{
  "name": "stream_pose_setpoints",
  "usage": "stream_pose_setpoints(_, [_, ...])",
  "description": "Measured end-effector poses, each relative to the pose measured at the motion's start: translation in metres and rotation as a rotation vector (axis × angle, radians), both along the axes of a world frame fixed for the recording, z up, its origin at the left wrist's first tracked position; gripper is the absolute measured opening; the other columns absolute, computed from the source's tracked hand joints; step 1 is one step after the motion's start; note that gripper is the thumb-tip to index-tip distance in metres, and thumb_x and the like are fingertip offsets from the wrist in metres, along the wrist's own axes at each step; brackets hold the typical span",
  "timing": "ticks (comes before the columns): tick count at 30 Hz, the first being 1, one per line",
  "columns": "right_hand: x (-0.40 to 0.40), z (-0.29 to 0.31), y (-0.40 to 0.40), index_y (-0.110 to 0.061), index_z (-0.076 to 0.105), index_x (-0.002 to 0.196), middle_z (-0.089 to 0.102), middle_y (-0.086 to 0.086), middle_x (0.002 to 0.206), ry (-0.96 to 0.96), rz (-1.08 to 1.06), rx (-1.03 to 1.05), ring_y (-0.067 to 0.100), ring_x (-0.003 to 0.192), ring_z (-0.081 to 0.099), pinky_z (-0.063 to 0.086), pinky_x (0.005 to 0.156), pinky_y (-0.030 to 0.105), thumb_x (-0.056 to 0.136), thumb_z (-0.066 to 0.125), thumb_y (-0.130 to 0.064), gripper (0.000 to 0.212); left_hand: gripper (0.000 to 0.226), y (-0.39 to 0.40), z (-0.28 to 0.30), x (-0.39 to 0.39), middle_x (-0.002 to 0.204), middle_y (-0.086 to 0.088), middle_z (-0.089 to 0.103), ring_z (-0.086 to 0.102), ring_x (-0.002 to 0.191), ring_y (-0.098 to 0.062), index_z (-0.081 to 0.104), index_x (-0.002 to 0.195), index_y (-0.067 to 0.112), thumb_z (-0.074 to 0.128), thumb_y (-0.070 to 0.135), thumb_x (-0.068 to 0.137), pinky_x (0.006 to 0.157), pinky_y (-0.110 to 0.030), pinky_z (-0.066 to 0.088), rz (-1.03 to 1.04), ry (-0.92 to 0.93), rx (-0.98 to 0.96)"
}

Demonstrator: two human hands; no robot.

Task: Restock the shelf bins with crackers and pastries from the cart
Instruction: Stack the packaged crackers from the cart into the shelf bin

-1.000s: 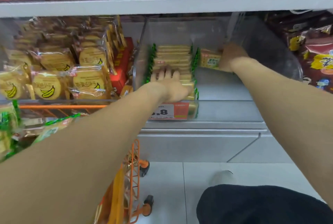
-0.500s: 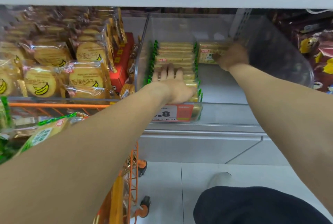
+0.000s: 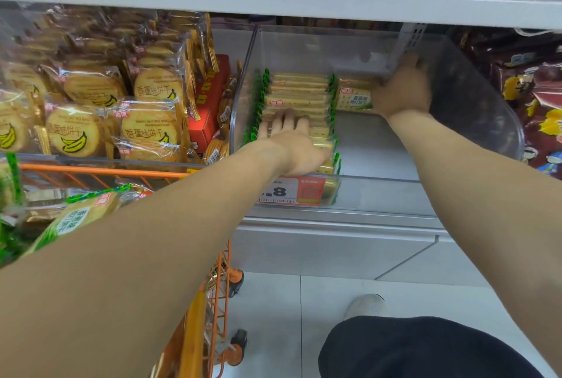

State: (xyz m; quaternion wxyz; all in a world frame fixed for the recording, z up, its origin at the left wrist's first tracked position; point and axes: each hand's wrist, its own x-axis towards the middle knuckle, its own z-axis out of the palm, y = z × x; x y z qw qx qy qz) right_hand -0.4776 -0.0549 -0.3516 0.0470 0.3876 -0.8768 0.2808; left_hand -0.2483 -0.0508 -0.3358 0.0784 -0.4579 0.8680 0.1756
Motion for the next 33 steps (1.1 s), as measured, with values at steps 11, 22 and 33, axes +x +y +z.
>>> stream_pose_setpoints(11, [0.086, 0.056, 0.040, -0.022, 0.064, 0.094, 0.063, -0.002, 0.086, 0.018, 0.546, 0.085, 0.016, 0.079, 0.057, 0.043, 0.068, 0.024, 0.091, 0.063, -0.019, 0.004, 0.040, 0.020, 0.018, 0.017, 0.129, -0.020, 0.055, 0.043, 0.125, -0.036, 0.059, 0.119, 0.004, 0.047, 0.031, 0.093, 0.104, -0.043, 0.036, 0.029, 0.228, -0.327])
stream_pose_setpoints(22, [0.183, 0.078, 0.095, -0.019, 0.067, 0.101, 0.070, -0.004, 0.088, 0.032, 0.924, 0.006, 0.007, 0.077, 0.062, 0.042, 0.066, 0.008, 0.090, 0.066, -0.015, 0.011, 0.027, 0.063, 0.099, 0.118, 0.067, 0.002, 0.037, 0.046, 0.073, -0.028, 0.042, 0.072, 0.016, 0.052, 0.032, 0.091, 0.066, -0.034, 0.038, -0.005, 0.168, -0.460])
stream_pose_setpoints(33, [0.351, 0.109, 0.097, -0.017, 0.071, 0.090, 0.068, -0.007, 0.077, -0.143, 1.327, -0.059, 0.004, 0.068, 0.061, 0.048, 0.065, 0.019, 0.091, 0.070, -0.017, 0.002, 0.060, 0.086, 0.160, 0.315, 0.068, -0.013, 0.058, 0.052, 0.064, -0.026, 0.064, 0.077, 0.004, 0.047, 0.060, 0.090, 0.059, -0.035, 0.040, 0.251, 0.021, -0.319])
